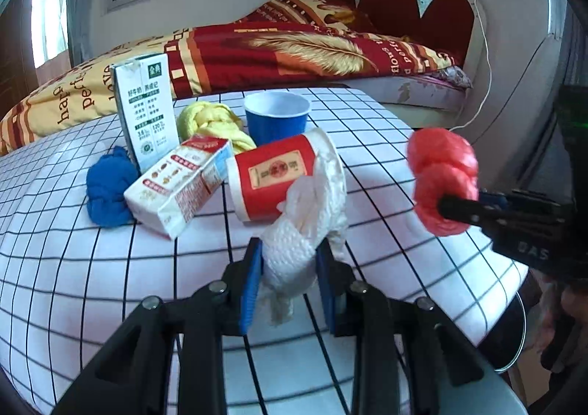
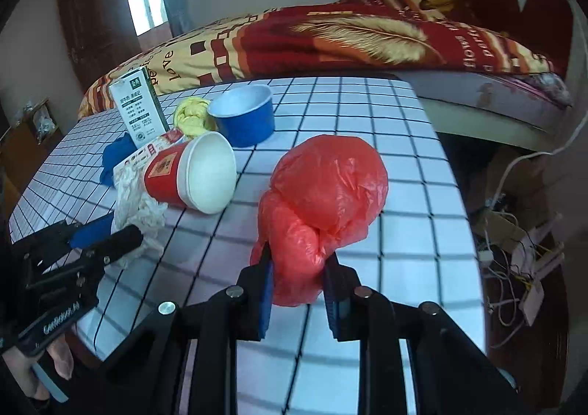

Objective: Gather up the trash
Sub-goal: 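Grasp the white tissue with left tool while right tool grasps the red plastic bag, then carry tissue and red bag over the black bin and open both tools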

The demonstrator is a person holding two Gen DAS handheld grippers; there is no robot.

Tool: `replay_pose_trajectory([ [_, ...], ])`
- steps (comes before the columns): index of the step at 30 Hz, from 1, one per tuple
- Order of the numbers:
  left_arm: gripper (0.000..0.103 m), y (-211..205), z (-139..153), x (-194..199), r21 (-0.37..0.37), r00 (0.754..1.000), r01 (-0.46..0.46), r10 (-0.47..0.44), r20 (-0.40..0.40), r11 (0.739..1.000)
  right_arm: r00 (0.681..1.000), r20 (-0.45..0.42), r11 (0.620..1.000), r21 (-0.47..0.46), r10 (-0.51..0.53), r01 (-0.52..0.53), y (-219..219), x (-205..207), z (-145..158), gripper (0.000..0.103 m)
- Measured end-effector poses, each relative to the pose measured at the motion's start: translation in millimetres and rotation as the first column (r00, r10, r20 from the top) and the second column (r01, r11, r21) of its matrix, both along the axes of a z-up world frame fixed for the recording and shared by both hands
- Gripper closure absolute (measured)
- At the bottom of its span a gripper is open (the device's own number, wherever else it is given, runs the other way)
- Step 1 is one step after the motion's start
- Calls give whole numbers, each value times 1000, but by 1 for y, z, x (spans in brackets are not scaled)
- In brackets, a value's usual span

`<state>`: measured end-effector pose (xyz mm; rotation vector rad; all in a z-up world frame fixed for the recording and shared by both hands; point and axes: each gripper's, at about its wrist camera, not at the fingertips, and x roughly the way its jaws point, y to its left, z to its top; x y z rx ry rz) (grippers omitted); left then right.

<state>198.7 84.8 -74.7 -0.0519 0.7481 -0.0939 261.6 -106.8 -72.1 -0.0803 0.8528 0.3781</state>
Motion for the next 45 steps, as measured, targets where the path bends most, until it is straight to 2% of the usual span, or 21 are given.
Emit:
replay_pose_trajectory([
  [16,73,-28,3,-31,12,999,34,-34,-13,999,994,16,994,12,-106,106,-71,-75,17,78],
  [25,73,-79,8,-47,13,990,143,-143,6,990,980,14,980,8,-200,200,-122,-109,13,78],
  [33,73,-145,10,-57,17,960,280,-280,7,960,953,1,952,9,-304,304,-178,-141,9,78],
  [45,73,-232,4,-77,19,896,443,-443,-11,896,902,-31,902,11,-431,431,-256,-187,-6,78],
])
